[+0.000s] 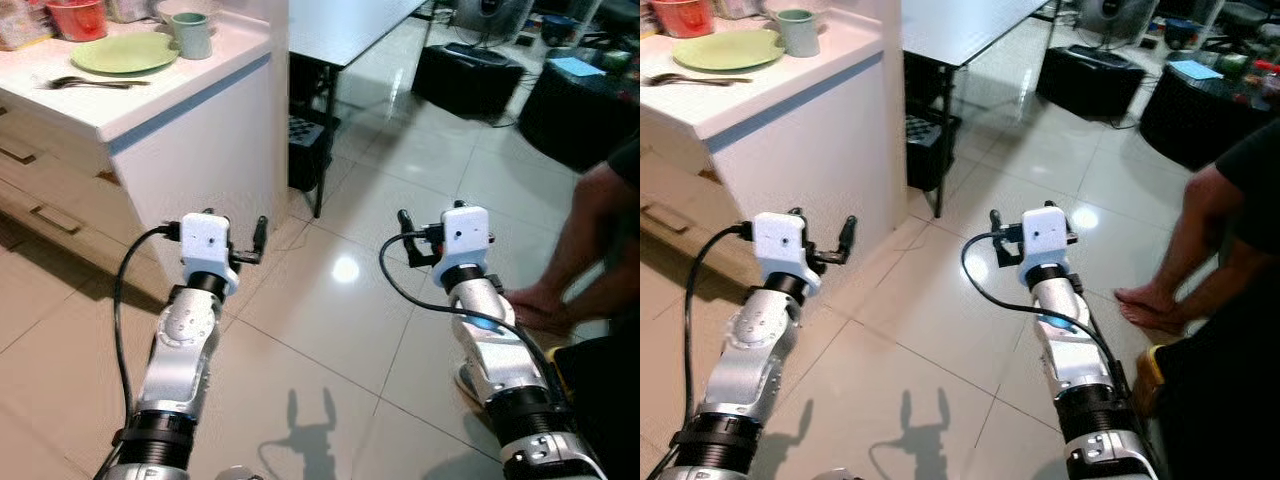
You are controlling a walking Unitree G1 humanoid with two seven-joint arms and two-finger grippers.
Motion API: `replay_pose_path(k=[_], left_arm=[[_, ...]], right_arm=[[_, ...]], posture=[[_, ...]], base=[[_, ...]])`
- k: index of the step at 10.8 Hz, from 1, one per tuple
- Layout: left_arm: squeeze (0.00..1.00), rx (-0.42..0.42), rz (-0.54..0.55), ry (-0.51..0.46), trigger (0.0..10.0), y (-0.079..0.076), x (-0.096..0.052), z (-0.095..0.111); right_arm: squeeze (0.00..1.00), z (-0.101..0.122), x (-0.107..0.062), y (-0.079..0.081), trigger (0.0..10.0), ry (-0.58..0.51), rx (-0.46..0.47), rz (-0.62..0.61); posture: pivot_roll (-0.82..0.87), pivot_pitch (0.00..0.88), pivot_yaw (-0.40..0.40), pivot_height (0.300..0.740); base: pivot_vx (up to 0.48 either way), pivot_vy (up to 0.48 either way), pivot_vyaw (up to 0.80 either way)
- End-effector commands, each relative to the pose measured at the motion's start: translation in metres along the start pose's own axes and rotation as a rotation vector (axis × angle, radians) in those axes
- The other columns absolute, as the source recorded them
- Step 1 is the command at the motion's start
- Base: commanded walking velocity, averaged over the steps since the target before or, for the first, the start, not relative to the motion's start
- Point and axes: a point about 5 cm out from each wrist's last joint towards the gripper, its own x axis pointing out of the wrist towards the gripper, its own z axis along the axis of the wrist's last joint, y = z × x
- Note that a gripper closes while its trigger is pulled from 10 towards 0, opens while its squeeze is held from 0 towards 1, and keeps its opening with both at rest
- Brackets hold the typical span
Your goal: Setting the table
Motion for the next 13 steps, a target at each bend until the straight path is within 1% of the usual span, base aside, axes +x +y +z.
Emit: replay_pose_path(k=[1, 3, 4, 5, 6, 8, 9, 10, 13], left_arm=[[0.0, 0.009, -0.014, -0.007, 10.0, -0.0058, 0.0013, 0.0007], [0.0, 0.004, -0.022, -0.002, 10.0, -0.006, 0.0011, 0.0009], [0.0, 0.043, -0.01, 0.0, 10.0, -0.0047, 0.0013, 0.0003], [0.0, 0.111, 0.015, 0.007, 10.0, -0.0027, 0.0012, -0.0023], [0.0, 0.083, -0.013, 0.029, 10.0, -0.0046, 0.0007, -0.0046], [0.0, 0.104, -0.005, 0.02, 10.0, -0.0049, 0.0009, -0.0037], [0.0, 0.13, 0.009, 0.025, 10.0, -0.0043, 0.0026, -0.0043], [0.0, 0.135, 0.013, 0.031, 10.0, -0.0044, 0.0035, -0.0043], [0.0, 0.121, -0.028, 0.047, 10.0, -0.0089, 0.0039, -0.0064]], right_arm=[[0.0, -0.0025, -0.0007, -0.0055, 10.0, 0.016, -0.008, -0.007], [0.0, -0.0027, -0.0013, -0.0051, 10.0, 0.016, -0.009, -0.005], [0.0, -0.0028, -0.0015, -0.0049, 10.0, 0.017, -0.008, -0.003], [0.0, -0.0032, -0.002, -0.0042, 10.0, 0.018, -0.006, -0.001], [0.0, -0.0044, -0.0032, -0.0029, 10.0, 0.021, -0.004, 0.003], [0.0, -0.0051, -0.0043, -0.0029, 10.0, 0.024, -0.004, 0.007], [0.0, -0.0054, -0.0045, -0.0032, 10.0, 0.026, -0.006, 0.008], [0.0, -0.0056, -0.005, -0.0035, 10.0, 0.028, -0.006, 0.008], [0.0, -0.0078, -0.0065, -0.0042, 10.0, 0.035, -0.011, 0.013]], posture=[[0.13, 0.0, -0.052, 0.74], [0.13, 0.0, -0.054, 0.74], [0.13, 0.0, -0.053, 0.74], [0.13, 0.0, -0.051, 0.74], [0.13, 0.0, -0.048, 0.74], [0.13, 0.0, -0.046, 0.74], [0.13, 0.0, -0.046, 0.74], [0.12, 0.0, -0.045, 0.74], [0.12, 0.0, -0.046, 0.74]], base=[[0.0, -0.469, 0.0], [0.0, -0.458, 0.0], [0.0, -0.424, 0.0], [0.0, 0.0, 0.0], [0.0, 0.0, 0.0], [0.0, 0.0, 0.0], [0.0, 0.0, 0.0], [0.0, 0.0, 0.0], [0.0, 0.0, 0.0]])
